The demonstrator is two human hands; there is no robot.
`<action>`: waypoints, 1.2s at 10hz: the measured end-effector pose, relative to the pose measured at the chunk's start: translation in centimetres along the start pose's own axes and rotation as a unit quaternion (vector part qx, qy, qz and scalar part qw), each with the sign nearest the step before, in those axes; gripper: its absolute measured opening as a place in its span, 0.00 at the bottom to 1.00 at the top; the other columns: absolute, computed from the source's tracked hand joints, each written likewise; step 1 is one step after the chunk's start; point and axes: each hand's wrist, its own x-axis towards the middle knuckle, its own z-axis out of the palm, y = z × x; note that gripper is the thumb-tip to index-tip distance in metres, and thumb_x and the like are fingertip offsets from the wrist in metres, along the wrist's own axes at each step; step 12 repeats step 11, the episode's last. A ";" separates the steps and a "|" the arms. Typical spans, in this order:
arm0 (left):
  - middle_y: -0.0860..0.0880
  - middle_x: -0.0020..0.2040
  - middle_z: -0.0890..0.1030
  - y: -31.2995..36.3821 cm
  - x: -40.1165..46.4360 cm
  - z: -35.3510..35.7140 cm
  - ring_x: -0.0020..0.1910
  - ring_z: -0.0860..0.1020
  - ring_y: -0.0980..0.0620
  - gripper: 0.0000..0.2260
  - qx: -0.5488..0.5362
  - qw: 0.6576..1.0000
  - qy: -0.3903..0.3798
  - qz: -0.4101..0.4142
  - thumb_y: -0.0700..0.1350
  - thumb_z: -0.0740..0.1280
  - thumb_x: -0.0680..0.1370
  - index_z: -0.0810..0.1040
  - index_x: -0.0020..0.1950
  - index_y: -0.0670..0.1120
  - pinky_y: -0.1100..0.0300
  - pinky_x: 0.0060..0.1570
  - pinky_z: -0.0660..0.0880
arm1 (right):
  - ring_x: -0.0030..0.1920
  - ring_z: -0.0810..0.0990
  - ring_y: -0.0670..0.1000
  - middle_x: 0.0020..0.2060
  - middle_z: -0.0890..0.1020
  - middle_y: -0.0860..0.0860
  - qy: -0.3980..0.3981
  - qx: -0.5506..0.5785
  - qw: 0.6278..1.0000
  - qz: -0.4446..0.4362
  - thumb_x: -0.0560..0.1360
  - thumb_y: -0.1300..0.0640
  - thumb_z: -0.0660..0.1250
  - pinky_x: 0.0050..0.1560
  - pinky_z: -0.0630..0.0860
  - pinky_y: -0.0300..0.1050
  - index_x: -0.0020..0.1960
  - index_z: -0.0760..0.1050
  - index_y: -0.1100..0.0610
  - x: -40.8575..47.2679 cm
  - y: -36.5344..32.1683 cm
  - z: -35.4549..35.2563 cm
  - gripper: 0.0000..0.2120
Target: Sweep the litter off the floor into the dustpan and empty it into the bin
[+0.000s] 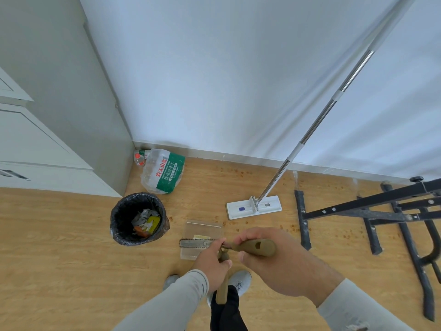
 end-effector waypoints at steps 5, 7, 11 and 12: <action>0.54 0.57 0.82 0.2 -0.1 0.1 0.55 0.81 0.51 0.22 0.023 1.000 0.011 -0.004 0.47 0.68 0.79 0.71 0.71 0.63 0.53 0.61 0.79 | 0.37 0.77 0.38 0.42 0.82 0.40 0.006 -0.024 1.000 -0.003 0.80 0.54 0.67 0.39 0.72 0.31 0.52 0.82 0.44 0.1 0.4 0.3 0.07; 0.54 0.54 0.82 0.7 -0.6 -0.2 0.53 0.81 0.51 0.22 0.037 0.999 0.002 -0.008 0.47 0.67 0.80 0.69 0.73 0.62 0.57 0.57 0.78 | 0.37 0.77 0.34 0.41 0.82 0.41 0.006 -0.009 1.000 0.001 0.79 0.55 0.67 0.39 0.73 0.31 0.53 0.82 0.45 -0.1 0.6 0.4 0.08; 0.61 0.53 0.79 4.2 -6.0 -5.2 0.54 0.79 0.58 0.11 0.058 0.998 -0.033 0.006 0.46 0.68 0.79 0.73 0.51 0.64 0.61 0.60 0.75 | 0.39 0.78 0.41 0.41 0.83 0.37 0.024 0.110 0.992 0.054 0.78 0.58 0.66 0.44 0.75 0.30 0.50 0.83 0.39 -3.5 0.6 0.0 0.13; 0.61 0.53 0.79 4.2 -6.0 -5.2 0.54 0.79 0.58 0.11 0.058 0.998 -0.033 0.006 0.46 0.68 0.79 0.73 0.51 0.64 0.61 0.60 0.75 | 0.39 0.78 0.41 0.41 0.83 0.37 0.024 0.110 0.992 0.054 0.78 0.58 0.66 0.44 0.75 0.30 0.50 0.83 0.39 -3.5 0.6 0.0 0.13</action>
